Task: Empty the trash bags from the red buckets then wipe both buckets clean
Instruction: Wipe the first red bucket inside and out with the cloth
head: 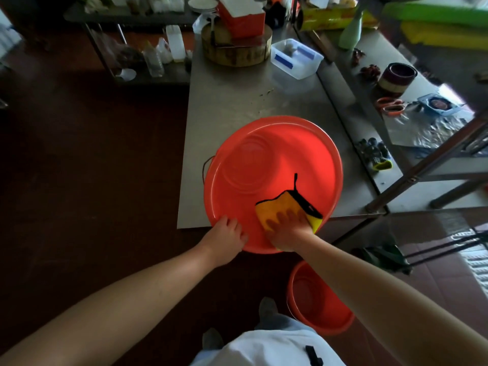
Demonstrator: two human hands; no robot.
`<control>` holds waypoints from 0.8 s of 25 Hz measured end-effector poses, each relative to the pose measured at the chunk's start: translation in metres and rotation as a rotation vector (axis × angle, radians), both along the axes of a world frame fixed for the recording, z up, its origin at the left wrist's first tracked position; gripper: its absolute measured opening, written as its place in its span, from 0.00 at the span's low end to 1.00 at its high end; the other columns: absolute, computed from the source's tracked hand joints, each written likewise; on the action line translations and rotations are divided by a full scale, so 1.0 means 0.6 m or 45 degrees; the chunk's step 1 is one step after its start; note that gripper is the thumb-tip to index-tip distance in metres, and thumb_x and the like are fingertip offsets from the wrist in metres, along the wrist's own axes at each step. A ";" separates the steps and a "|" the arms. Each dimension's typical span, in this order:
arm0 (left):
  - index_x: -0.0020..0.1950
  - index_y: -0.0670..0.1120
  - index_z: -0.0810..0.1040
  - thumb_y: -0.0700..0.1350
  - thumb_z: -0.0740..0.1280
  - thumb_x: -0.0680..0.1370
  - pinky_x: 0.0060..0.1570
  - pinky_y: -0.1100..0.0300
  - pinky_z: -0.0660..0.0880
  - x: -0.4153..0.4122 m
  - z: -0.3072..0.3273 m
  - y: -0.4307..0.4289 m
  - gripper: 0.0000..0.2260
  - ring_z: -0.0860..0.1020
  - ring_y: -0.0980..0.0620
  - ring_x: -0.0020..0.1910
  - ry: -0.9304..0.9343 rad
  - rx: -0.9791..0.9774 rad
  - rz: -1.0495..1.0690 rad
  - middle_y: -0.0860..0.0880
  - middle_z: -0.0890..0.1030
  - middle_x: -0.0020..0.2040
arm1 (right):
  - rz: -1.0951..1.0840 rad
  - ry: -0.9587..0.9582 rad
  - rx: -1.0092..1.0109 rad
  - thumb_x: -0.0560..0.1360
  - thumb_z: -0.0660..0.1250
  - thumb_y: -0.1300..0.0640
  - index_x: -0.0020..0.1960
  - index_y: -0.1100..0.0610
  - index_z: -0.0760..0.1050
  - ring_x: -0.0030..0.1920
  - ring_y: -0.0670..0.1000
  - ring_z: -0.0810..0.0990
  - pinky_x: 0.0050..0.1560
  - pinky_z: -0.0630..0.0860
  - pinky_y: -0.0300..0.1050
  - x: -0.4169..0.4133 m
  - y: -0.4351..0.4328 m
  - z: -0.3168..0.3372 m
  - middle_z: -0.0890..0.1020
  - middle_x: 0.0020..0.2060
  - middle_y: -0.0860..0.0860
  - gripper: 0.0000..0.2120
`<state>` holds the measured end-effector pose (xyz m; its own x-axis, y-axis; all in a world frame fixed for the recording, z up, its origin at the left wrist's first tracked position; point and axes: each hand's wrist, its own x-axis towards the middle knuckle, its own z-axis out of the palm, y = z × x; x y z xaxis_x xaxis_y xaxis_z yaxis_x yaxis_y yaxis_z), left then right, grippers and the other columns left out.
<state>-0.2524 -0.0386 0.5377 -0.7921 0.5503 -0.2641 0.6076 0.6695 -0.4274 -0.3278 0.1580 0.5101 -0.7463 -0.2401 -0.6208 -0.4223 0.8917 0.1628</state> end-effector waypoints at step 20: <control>0.69 0.43 0.74 0.50 0.57 0.83 0.60 0.44 0.73 -0.028 -0.014 -0.033 0.19 0.77 0.39 0.57 -0.136 0.144 0.033 0.40 0.80 0.60 | 0.067 -0.083 -0.247 0.81 0.47 0.34 0.81 0.40 0.49 0.80 0.62 0.50 0.77 0.45 0.63 -0.125 -0.080 -0.092 0.53 0.81 0.52 0.30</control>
<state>-0.2692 -0.0582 0.5294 -0.7771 0.5611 -0.2849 0.6275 0.7257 -0.2822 -0.4031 0.1102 0.4550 -0.6890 -0.3976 -0.6059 -0.4735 0.8799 -0.0390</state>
